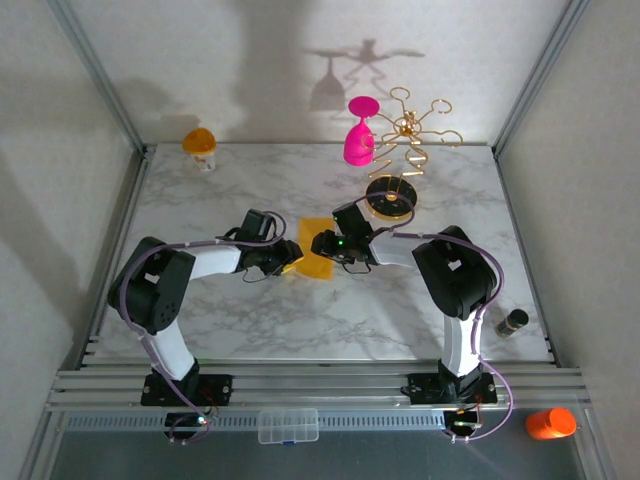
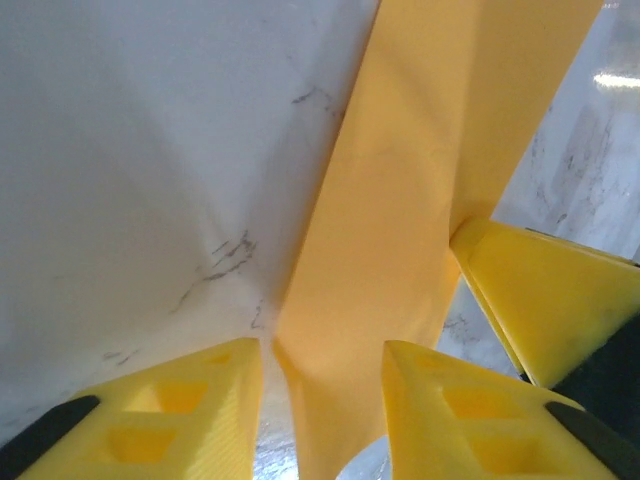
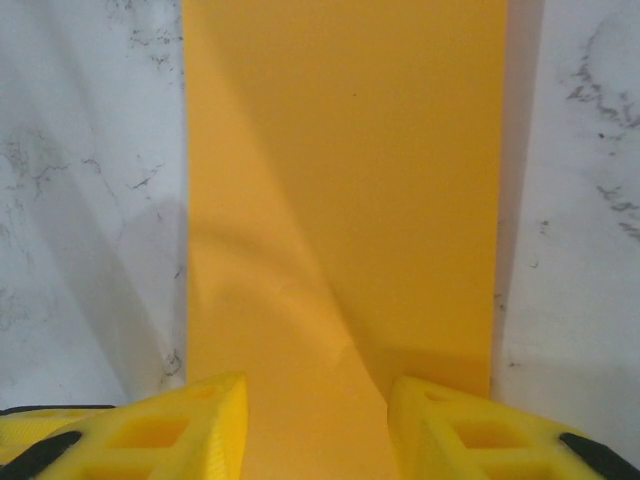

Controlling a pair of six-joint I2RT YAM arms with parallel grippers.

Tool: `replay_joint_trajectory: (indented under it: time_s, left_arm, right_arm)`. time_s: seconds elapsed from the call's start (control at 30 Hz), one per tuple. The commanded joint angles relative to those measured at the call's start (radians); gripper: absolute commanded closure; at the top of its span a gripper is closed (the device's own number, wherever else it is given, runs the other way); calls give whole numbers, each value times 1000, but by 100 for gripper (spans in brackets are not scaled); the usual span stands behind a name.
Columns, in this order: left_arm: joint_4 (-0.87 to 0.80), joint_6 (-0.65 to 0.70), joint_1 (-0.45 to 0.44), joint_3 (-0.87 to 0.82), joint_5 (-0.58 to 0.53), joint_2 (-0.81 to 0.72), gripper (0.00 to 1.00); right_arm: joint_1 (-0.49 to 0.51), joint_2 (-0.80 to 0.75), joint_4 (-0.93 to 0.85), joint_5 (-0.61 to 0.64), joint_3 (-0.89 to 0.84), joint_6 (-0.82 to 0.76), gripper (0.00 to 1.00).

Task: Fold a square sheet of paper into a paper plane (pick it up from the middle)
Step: Third fold the triangle at the center of the table.

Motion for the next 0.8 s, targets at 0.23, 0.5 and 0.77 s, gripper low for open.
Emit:
replay_joint_trajectory:
  time_s: [0.23, 0.5, 0.77]
  left_arm:
    - [-17, -42, -24, -23, -9, -20, 59]
    - [43, -102, -28, -28, 22, 5, 65]
    - [45, -134, -26, -23, 15, 24, 69]
  right_arm:
    - [-9, 36, -103, 18, -29, -15, 57]
    - [-9, 34, -96, 20, -39, -12, 56]
    - [-9, 31, -90, 21, -46, -11, 57]
